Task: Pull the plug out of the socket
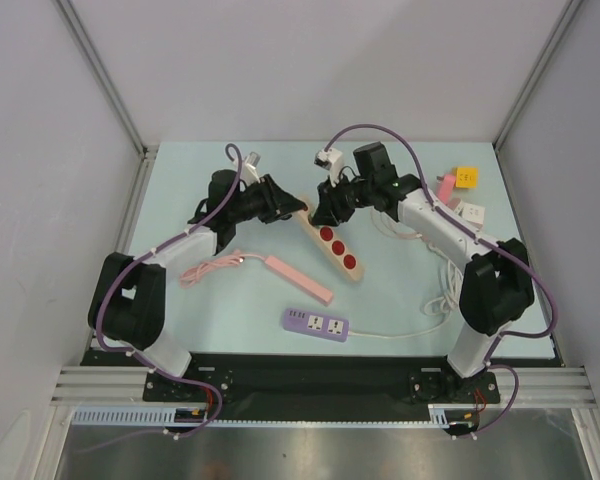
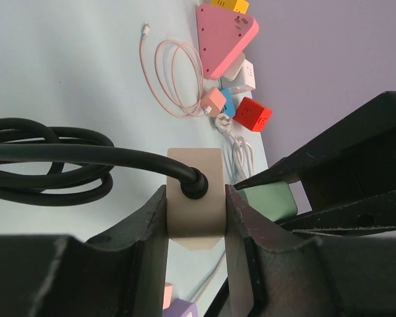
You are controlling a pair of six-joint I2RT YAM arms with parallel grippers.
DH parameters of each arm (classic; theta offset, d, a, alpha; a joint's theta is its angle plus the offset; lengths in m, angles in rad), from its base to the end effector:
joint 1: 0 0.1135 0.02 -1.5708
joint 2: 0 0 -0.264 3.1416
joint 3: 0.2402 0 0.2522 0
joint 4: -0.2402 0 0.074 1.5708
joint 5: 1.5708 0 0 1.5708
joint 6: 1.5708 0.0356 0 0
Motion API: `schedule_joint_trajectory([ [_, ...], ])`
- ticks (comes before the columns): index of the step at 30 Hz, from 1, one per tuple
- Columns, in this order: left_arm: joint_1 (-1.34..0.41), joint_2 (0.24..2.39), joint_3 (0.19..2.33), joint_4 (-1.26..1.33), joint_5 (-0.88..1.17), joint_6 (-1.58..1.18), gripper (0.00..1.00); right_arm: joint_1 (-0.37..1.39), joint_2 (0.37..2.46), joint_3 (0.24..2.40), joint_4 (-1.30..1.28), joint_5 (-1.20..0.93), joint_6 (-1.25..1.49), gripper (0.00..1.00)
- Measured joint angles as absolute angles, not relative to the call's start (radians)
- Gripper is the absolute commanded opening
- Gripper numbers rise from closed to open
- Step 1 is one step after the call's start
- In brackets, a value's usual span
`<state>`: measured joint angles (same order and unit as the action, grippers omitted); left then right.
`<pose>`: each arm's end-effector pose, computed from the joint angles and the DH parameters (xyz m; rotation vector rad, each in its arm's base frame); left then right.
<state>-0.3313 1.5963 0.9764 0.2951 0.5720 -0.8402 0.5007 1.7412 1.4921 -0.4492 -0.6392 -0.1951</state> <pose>0.3337 -0.1352 0.2508 -0.0958 2.0707 -1.3025 0.3368 0.2085 0.3055 -1.0815 1.9751 0.8858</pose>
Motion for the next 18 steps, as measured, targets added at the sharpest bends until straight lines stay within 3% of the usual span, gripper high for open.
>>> schedule_joint_trajectory([
  [5,-0.332,1.596,0.976,0.293,0.572,-0.839,0.0,0.532,1.716,1.47,-0.424,-0.549,-0.157,0.0],
  [13,-0.286,1.597,0.976,0.229,0.5,-0.806,0.0,0.75,1.64,1.453,-0.387,-0.074,-0.149,0.0],
  [18,-0.267,1.597,0.976,0.216,0.469,-0.8,0.0,0.832,1.619,1.453,-0.373,-0.007,-0.16,0.0],
])
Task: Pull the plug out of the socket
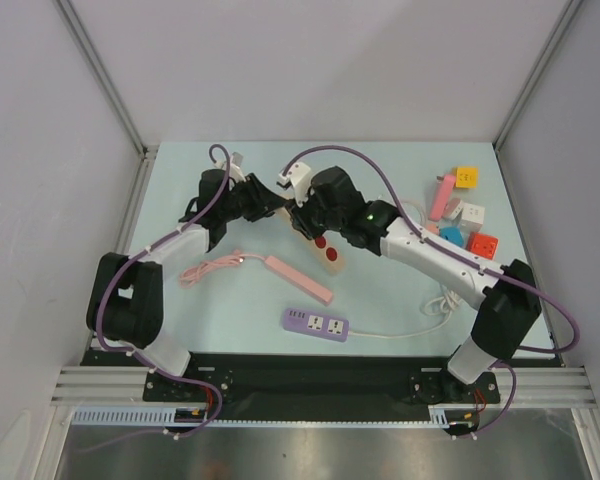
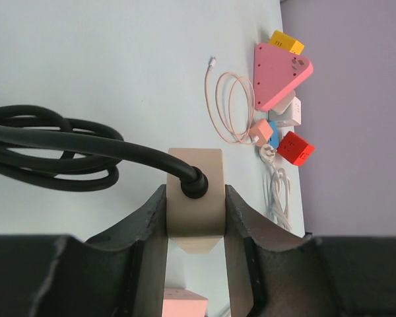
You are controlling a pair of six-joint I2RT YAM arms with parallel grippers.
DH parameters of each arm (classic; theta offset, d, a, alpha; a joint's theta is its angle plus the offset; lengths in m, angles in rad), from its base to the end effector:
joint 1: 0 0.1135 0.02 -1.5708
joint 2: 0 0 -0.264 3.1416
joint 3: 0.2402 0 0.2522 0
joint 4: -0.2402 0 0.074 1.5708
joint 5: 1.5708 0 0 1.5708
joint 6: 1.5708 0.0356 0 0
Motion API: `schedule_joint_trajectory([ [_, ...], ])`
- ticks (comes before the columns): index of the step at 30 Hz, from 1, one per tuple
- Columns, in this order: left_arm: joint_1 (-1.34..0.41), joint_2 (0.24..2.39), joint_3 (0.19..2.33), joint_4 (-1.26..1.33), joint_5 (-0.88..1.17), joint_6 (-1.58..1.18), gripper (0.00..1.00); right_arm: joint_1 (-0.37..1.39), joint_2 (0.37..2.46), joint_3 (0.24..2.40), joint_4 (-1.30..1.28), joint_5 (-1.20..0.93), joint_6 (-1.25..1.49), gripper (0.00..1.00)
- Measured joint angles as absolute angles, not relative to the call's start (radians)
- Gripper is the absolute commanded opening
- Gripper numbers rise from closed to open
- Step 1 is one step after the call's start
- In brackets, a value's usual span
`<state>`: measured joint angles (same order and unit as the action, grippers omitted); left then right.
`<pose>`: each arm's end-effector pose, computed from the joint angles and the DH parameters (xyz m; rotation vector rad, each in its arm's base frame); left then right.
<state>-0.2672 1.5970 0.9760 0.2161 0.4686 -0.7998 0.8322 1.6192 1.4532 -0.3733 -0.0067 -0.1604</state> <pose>0.3413 -0.1101 0.2420 -0.2328 2.1038 -1.1309 0.2545 0.2799 0.3396 -1.0211 1.8771 0.4061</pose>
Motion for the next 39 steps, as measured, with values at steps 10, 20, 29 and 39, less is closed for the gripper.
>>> schedule_joint_trajectory([
  [10,-0.258,1.597,0.954,0.249,0.492,-0.804,0.0,0.449,1.561,1.359,-0.398,-0.393,-0.227,0.01],
  [20,-0.247,1.597,0.939,0.301,0.529,-0.813,0.0,0.057,1.449,1.045,-0.283,-0.54,-0.164,0.05],
  [29,-0.242,1.597,0.929,0.328,0.547,-0.831,0.0,-0.252,1.497,1.059,-0.287,-0.448,-0.159,0.05],
  [39,-0.234,1.596,0.929,0.335,0.564,-0.841,0.0,-0.291,1.625,1.078,-0.34,-0.407,-0.189,0.2],
])
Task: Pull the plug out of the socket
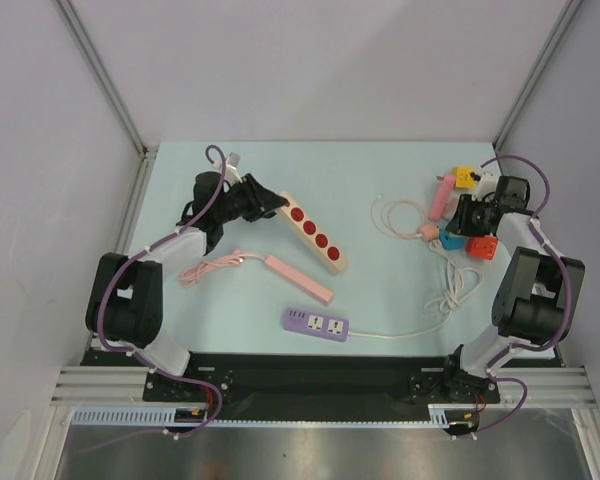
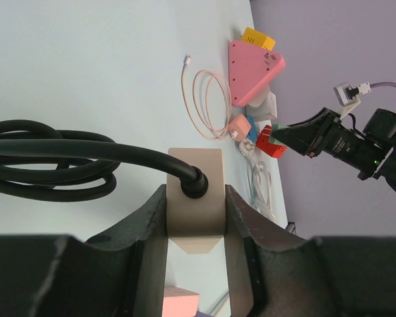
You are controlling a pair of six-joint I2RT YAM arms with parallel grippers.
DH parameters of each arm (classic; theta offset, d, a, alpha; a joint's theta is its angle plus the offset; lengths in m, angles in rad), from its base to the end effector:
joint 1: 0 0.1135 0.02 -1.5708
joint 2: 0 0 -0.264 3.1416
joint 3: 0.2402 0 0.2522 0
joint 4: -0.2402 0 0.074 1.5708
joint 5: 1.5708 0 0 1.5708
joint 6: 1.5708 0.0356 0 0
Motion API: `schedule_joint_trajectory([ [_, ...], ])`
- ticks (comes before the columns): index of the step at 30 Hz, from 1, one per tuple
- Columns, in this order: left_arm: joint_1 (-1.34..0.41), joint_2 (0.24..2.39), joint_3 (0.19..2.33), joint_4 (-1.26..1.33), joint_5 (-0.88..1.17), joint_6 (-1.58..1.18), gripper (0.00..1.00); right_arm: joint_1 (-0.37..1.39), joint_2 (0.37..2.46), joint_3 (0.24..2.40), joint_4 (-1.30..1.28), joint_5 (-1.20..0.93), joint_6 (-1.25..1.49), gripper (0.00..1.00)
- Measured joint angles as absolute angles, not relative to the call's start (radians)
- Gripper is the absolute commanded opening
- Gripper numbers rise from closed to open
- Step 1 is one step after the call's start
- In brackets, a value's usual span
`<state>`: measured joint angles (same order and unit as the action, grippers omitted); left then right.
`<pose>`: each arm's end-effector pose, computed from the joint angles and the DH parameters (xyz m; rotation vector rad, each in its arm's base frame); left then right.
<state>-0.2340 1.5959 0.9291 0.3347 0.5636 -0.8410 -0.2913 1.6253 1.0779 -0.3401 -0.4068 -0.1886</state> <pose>0.3406 -0.1007 0.2391 -0.2051 2.0455 -1.2356 0.3318 -0.0848 0.2181 -0.0520 2.3801 0.2750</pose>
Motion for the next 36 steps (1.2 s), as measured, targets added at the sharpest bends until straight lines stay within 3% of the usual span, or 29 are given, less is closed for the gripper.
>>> schedule_joint_trajectory([
  [6,-0.233,1.596,0.929,0.336,0.575,-0.849,0.0,-0.292,1.668,1.088,-0.341,-0.398,-0.2,0.33],
  [11,-0.233,1.596,0.929,0.342,0.581,-0.849,0.0,-0.29,1.71,1.117,-0.346,-0.398,-0.207,0.52],
  [17,-0.233,1.596,0.929,0.352,0.581,-0.849,0.0,-0.283,1.713,1.135,-0.346,-0.391,-0.22,0.65],
  [24,-0.232,1.592,0.929,0.34,0.572,-0.828,0.02,-0.28,1.596,1.11,-0.342,-0.398,-0.247,0.9],
  [25,-0.233,1.588,0.929,0.327,0.559,-0.818,0.03,-0.28,1.553,1.097,-0.335,-0.406,-0.249,0.97],
  [31,-0.232,1.581,0.929,0.266,0.472,-0.74,0.1,-0.286,1.33,1.031,-0.26,-0.483,-0.241,1.0],
  [36,-0.232,1.625,0.942,0.287,0.479,-0.752,0.19,-0.298,1.282,1.022,-0.23,-0.562,-0.227,1.0],
])
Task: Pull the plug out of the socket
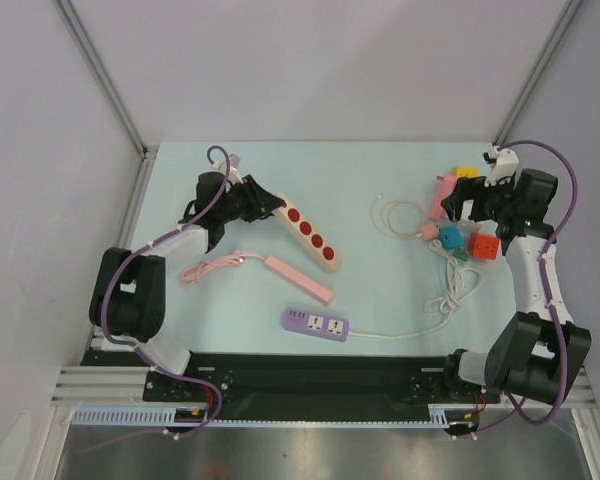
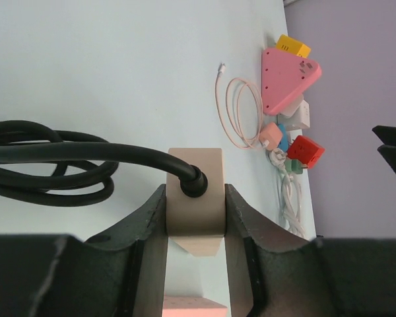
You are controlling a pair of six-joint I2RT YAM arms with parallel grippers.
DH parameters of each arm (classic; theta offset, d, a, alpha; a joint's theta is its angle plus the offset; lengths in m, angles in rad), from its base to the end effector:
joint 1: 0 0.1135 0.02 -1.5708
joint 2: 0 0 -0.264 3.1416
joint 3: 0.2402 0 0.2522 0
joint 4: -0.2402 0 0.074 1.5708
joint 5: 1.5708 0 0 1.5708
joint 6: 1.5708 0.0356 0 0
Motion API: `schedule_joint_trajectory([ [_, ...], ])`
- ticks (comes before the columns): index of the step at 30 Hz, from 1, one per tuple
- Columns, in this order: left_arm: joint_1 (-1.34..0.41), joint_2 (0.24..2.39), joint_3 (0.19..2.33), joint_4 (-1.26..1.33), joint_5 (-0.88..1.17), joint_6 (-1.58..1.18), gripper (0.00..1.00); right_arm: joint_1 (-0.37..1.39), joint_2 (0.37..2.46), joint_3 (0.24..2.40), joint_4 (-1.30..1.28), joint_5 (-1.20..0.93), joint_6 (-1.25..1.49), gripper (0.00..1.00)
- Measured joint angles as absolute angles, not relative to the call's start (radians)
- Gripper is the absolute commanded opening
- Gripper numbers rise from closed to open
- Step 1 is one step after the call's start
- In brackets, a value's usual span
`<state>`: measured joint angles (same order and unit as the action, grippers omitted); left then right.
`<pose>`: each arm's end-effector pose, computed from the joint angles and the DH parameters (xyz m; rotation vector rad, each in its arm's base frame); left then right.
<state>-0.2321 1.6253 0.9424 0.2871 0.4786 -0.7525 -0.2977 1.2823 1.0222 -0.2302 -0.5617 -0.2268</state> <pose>0.3463 -0.0987 0.2284 -0.2069 2.0804 -1.0932 0.2818 -0.0666 0.3125 -0.2694 1.9704 0.2413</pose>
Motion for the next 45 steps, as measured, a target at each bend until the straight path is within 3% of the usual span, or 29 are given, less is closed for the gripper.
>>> schedule_joint_trajectory([
  [3,-0.233,1.694,0.962,0.323,0.505,-0.785,0.3,-0.3,1.282,1.014,-0.226,-0.6,-0.213,1.0],
  [11,-0.26,1.853,1.019,0.32,0.526,-0.825,0.42,-0.294,1.282,1.012,-0.226,-0.665,-0.198,1.0],
  [19,-0.293,1.958,1.031,0.221,0.466,-0.698,0.54,-0.291,1.281,1.012,-0.227,-0.691,-0.195,1.0],
  [20,-0.292,1.959,1.032,0.22,0.47,-0.69,0.58,-0.291,1.28,1.012,-0.227,-0.694,-0.195,1.0],
  [21,-0.292,1.956,1.035,0.217,0.463,-0.678,0.67,-0.291,1.28,1.012,-0.227,-0.696,-0.195,1.0],
  [26,-0.294,1.931,1.05,0.19,0.413,-0.625,0.79,-0.291,1.274,1.012,-0.231,-0.706,-0.195,1.0],
  [34,-0.292,1.718,1.046,0.063,0.253,-0.521,0.86,-0.291,1.259,1.012,-0.233,-0.72,-0.155,1.0],
  [38,-0.292,1.518,1.016,0.059,0.165,-0.467,0.99,-0.311,1.23,1.011,-0.22,-0.713,-0.083,1.0],
  [45,-0.292,1.129,0.863,0.114,0.045,-0.361,1.0,-0.412,1.111,1.009,-0.173,-0.561,0.047,1.0],
])
